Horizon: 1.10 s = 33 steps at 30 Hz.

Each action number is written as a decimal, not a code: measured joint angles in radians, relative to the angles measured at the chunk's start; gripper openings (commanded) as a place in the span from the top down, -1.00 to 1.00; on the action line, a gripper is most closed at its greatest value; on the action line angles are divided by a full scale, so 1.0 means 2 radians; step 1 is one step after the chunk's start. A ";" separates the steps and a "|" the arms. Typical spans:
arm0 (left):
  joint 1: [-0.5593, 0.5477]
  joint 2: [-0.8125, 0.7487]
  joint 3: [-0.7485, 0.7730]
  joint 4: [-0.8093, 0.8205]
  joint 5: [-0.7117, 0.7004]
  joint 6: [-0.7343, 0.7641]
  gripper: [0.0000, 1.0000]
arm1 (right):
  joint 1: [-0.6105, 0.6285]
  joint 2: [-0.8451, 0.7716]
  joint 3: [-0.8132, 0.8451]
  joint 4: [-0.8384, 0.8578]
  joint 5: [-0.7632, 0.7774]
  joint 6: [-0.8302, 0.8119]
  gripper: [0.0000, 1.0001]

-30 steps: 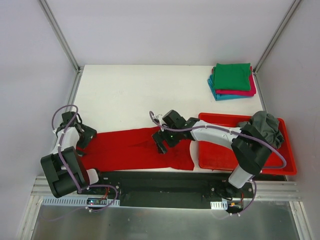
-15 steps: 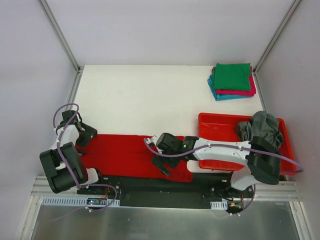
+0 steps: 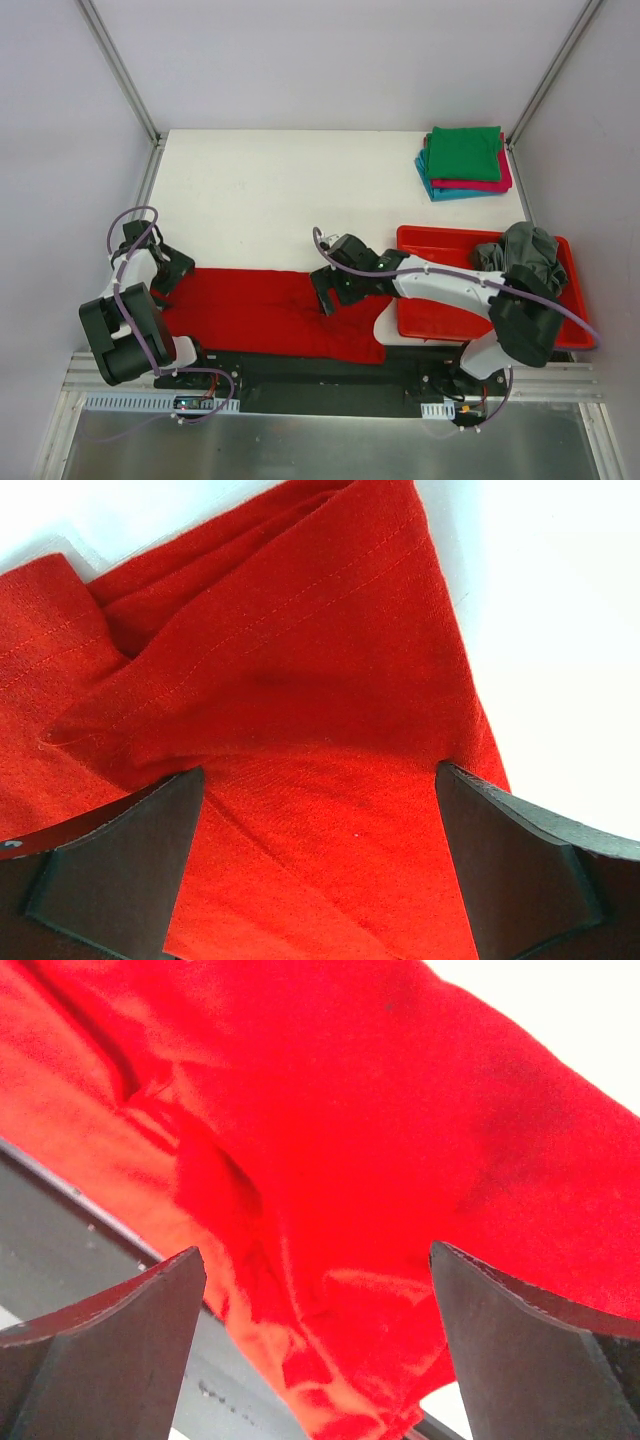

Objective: Fold and stack the t-shirts
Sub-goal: Rotate the tshirt 90 degrees

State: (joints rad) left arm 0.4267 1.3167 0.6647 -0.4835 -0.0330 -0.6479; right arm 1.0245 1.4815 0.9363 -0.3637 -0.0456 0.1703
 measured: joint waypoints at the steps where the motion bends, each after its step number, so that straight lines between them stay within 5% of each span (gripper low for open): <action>1: 0.000 0.000 0.000 0.000 0.000 0.001 -0.98 | -0.010 0.014 0.000 0.007 -0.009 0.005 -0.92; 14: 0.000 0.011 0.008 -0.002 0.002 0.002 -0.98 | -0.172 0.187 0.115 0.039 -0.162 0.038 -0.92; 24: 0.000 0.024 0.018 0.003 0.016 -0.003 -0.98 | -0.273 0.407 0.451 -0.050 -0.212 0.033 -0.92; 29: -0.001 -0.033 -0.023 0.031 0.025 -0.030 -0.98 | -0.294 0.513 0.632 -0.090 -0.207 0.040 -0.92; 33: -0.009 -0.103 -0.062 0.033 0.025 -0.048 -0.98 | -0.298 0.548 0.702 -0.093 -0.194 0.027 -0.92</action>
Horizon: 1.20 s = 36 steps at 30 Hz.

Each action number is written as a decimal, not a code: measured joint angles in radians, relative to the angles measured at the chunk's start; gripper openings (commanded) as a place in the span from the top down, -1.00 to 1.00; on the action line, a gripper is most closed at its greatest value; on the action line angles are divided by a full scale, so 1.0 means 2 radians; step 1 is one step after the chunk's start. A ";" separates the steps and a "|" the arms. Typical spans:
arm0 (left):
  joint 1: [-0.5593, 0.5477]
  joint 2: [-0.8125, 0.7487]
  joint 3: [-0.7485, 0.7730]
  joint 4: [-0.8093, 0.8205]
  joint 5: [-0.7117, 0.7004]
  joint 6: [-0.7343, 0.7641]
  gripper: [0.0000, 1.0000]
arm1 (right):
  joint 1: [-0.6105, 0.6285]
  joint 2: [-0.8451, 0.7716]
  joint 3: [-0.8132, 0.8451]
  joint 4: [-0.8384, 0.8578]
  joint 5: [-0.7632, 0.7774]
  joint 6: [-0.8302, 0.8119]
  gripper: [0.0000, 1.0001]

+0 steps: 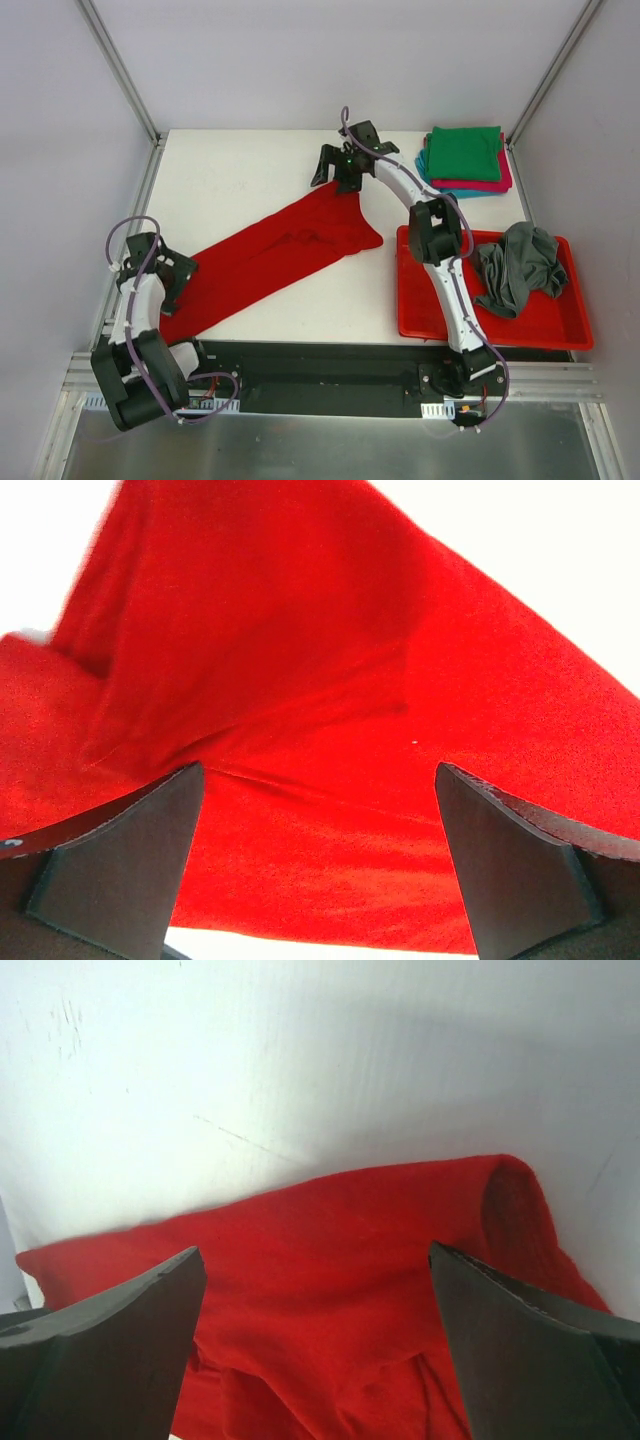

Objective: Fold and stack the t-shirts
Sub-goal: Rotate the tshirt 90 degrees

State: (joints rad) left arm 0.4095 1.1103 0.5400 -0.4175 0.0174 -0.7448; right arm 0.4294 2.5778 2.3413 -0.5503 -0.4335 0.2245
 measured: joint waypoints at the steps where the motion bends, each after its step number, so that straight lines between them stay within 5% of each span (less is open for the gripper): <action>1: -0.002 -0.015 -0.003 -0.010 -0.007 -0.002 -0.98 | 0.000 -0.001 0.000 -0.001 0.002 -0.008 -0.92; 13: -0.001 -0.058 -0.005 -0.032 -0.046 -0.003 -0.98 | 0.100 -0.195 -0.181 -0.018 0.014 -0.134 -0.92; 19: -0.001 -0.053 -0.012 -0.020 -0.024 0.003 -0.98 | 0.155 -0.183 -0.181 -0.011 0.001 -0.140 -0.92; 36: -0.001 -0.044 -0.022 0.006 0.017 0.014 -0.98 | 0.139 -0.169 -0.280 0.015 -0.001 -0.126 -0.92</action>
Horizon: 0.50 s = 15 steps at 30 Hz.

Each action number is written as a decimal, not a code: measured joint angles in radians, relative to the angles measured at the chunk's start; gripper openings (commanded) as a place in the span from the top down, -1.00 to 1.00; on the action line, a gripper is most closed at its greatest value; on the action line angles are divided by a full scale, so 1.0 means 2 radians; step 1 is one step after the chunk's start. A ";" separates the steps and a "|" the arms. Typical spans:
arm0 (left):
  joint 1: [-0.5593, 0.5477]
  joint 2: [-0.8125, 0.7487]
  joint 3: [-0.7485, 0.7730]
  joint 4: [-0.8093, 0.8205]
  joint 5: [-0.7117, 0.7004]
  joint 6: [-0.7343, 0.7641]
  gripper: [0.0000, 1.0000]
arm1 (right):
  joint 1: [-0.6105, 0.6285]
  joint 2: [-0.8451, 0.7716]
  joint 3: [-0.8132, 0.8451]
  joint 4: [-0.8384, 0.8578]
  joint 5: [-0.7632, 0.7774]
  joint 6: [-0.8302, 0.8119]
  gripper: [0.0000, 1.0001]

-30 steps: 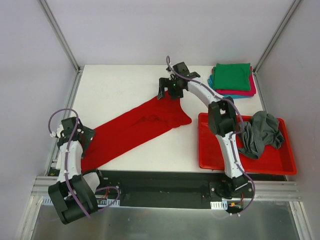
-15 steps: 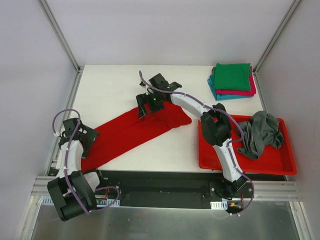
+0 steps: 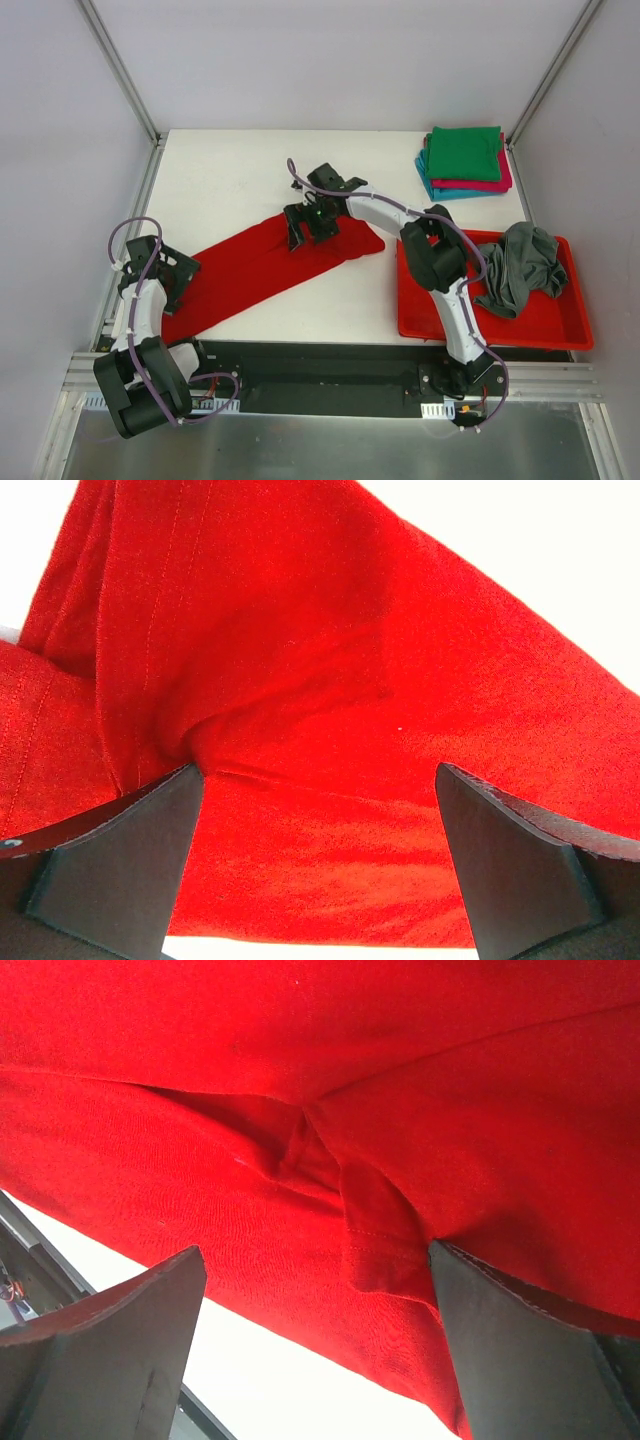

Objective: Fold and stack the t-shirts
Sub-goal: Rotate the tshirt 90 degrees

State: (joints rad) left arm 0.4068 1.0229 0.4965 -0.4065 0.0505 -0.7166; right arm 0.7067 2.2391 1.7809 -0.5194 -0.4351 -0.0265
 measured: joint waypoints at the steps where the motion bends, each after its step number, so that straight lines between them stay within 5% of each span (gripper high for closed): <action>1: 0.000 0.000 0.000 0.001 0.001 0.000 -0.98 | 0.001 -0.002 -0.003 0.002 0.001 0.000 -0.92; 9: 0.000 0.000 0.000 0.003 0.001 0.001 -0.98 | 0.012 -0.029 -0.017 -0.010 0.045 0.001 -0.92; 15: 0.000 0.000 0.000 0.003 0.011 0.002 -0.98 | 0.049 -0.126 -0.096 -0.005 0.116 0.062 -0.92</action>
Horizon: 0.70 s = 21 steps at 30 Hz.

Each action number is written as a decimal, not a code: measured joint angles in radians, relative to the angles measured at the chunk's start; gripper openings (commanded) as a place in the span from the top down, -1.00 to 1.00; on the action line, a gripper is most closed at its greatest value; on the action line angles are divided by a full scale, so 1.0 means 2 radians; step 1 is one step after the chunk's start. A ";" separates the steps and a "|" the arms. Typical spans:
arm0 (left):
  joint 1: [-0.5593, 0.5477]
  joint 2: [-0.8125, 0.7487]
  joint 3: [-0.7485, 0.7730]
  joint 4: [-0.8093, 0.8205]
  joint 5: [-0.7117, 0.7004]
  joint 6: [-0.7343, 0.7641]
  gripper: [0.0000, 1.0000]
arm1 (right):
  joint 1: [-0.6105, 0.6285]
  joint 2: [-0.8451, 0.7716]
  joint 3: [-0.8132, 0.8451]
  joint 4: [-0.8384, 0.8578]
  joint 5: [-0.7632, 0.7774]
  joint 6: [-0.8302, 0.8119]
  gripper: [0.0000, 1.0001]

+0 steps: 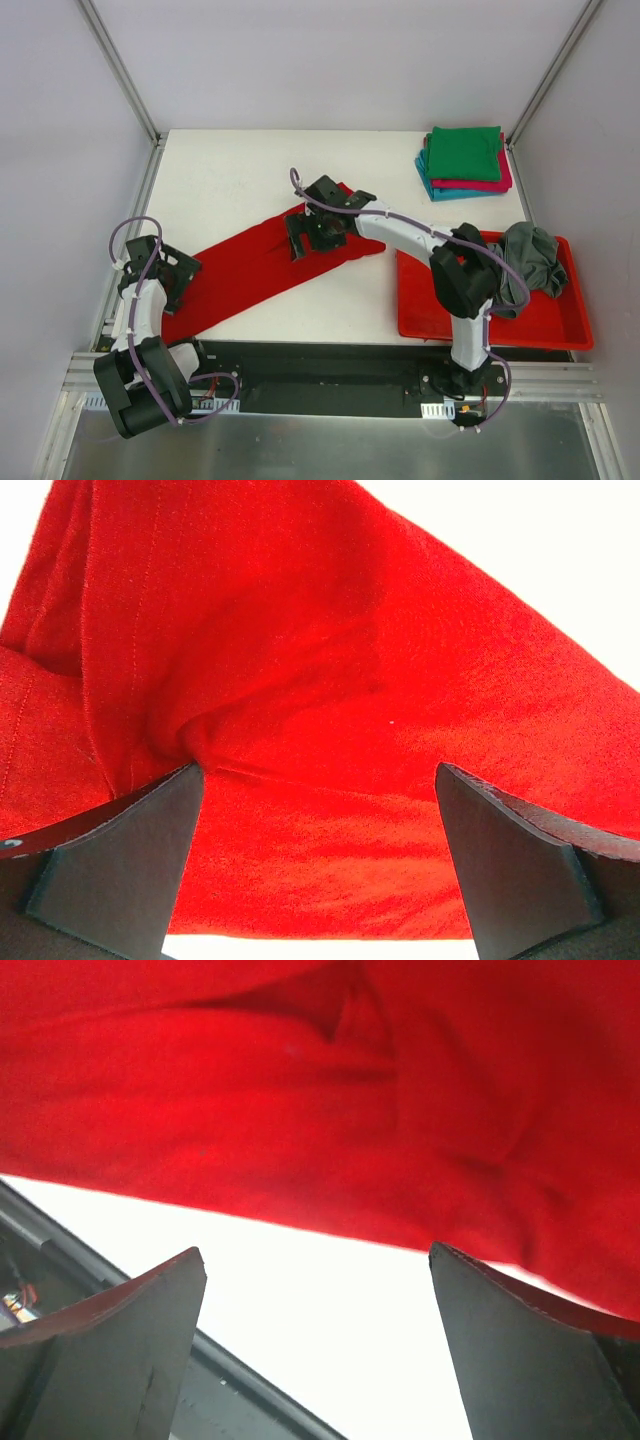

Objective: Fold and stack the t-shirts
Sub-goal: Rotate the tshirt 90 degrees

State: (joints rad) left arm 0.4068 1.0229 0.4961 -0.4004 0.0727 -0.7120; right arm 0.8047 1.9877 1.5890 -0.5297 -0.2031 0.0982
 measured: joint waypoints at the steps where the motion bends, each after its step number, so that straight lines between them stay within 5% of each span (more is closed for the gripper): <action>1: 0.000 0.000 0.000 0.000 0.003 0.001 -0.98 | 0.007 -0.016 -0.018 0.006 0.004 0.015 -0.92; 11: 0.000 0.019 -0.003 0.015 0.042 0.009 -0.98 | 0.010 0.050 0.000 0.012 0.008 0.067 -0.92; 21: -0.046 0.031 -0.011 0.061 0.071 -0.002 -0.98 | -0.070 0.106 0.070 -0.025 -0.039 0.082 -0.92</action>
State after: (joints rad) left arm 0.3153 1.0847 0.4740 -0.2779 0.2138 -0.7162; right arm 0.6640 2.1990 1.7298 -0.5797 -0.2821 0.2630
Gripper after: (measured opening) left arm 0.990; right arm 0.960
